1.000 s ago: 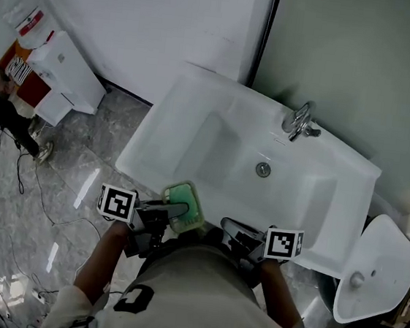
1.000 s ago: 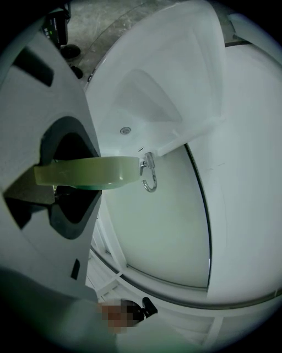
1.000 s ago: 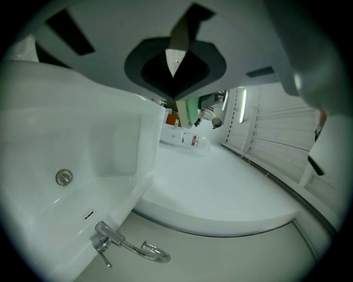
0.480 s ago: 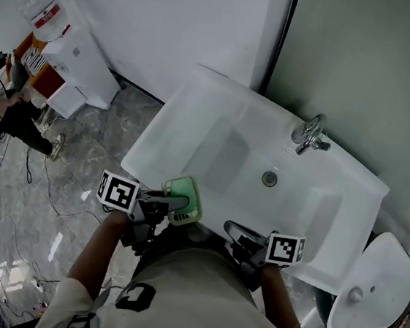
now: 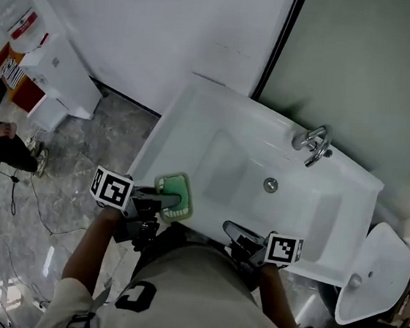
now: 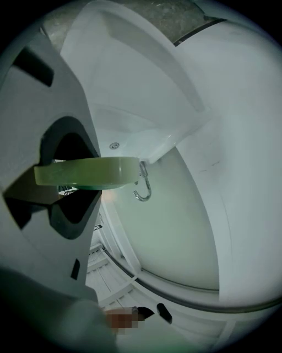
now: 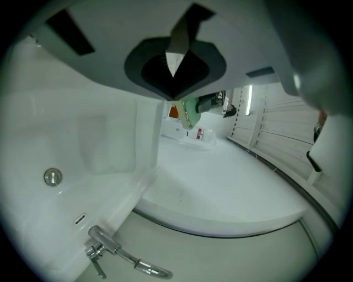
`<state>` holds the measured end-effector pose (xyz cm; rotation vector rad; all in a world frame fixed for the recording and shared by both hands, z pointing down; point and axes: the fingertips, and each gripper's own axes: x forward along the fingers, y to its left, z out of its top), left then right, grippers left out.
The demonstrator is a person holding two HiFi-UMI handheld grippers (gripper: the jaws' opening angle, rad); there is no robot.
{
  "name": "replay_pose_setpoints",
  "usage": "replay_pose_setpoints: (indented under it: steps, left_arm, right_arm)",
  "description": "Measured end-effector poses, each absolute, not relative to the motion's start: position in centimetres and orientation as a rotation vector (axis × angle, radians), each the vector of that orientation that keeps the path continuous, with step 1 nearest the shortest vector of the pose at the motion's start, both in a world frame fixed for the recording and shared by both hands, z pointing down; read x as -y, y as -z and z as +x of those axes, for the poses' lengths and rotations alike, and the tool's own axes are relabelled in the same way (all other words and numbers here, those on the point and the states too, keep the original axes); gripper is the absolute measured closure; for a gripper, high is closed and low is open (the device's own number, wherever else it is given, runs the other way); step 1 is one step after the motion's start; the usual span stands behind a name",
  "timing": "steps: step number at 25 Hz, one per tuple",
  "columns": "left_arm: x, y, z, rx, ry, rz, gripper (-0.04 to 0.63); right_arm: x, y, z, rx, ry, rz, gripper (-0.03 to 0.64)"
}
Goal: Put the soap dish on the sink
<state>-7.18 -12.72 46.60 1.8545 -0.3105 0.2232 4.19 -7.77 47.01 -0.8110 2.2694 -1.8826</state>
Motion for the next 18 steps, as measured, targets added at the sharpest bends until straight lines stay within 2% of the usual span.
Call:
replay_pose_setpoints:
  steps: [8,18]
  left_arm:
    - [17.7,-48.1,-13.4,0.259,-0.307,1.889,0.448]
    - [21.5,-50.6,-15.9,0.139,-0.449,1.906,0.448]
  right_arm:
    - [9.8,-48.3,-1.0,-2.226,1.959,-0.922,0.607]
    - [11.0,-48.4,-4.9,-2.200,1.964,-1.023,0.607]
